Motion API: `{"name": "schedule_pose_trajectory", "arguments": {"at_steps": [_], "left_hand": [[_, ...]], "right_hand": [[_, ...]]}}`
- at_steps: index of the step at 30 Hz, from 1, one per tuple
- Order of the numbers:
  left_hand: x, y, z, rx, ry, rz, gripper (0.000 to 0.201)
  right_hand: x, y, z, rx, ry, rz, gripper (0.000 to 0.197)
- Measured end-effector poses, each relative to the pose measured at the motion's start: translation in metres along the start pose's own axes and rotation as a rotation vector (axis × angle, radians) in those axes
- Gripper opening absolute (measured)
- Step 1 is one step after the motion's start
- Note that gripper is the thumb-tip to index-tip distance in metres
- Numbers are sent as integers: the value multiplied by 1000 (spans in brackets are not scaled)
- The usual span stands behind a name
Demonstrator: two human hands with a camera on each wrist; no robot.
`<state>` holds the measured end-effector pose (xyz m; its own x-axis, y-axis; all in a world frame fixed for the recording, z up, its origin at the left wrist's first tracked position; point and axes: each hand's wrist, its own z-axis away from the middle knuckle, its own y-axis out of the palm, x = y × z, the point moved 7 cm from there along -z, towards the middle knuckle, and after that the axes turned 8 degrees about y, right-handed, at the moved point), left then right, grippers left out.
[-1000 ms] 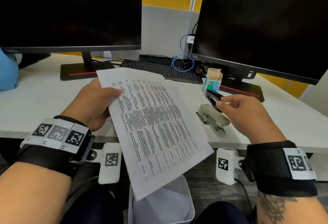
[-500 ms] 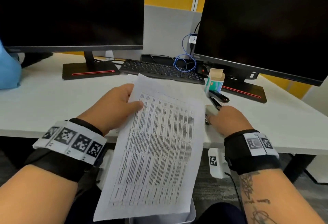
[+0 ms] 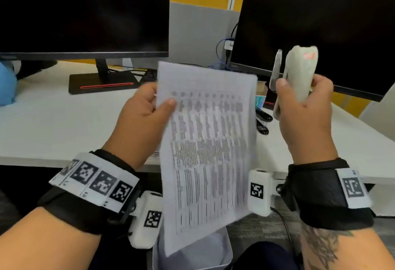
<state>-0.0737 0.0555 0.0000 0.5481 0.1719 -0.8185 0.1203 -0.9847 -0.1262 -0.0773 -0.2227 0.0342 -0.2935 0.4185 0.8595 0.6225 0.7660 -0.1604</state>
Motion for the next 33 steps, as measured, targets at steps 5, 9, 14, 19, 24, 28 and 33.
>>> {"name": "schedule_pose_trajectory", "arguments": {"at_steps": [5, 9, 14, 19, 24, 28, 33], "left_hand": [[11, 32, 13, 277, -151, -111, 8], [11, 46, 31, 110, -110, -56, 12], [-3, 63, 47, 116, 59, -163, 17], [6, 67, 51, 138, -6, -124, 18], [4, 69, 50, 139, -38, -72, 20], [-1, 72, 49, 170, -26, -48, 20], [-5, 76, 50, 180, -2, -28, 23]], "right_hand": [[10, 12, 14, 116, 115, -315, 25], [9, 28, 29, 129, 196, -467, 44], [4, 43, 38, 151, 224, -495, 43], [8, 49, 46, 166, 194, -431, 55], [14, 52, 50, 219, 217, -441, 44], [23, 51, 53, 227, 190, -458, 33], [31, 51, 53, 224, 155, -461, 36]]}}
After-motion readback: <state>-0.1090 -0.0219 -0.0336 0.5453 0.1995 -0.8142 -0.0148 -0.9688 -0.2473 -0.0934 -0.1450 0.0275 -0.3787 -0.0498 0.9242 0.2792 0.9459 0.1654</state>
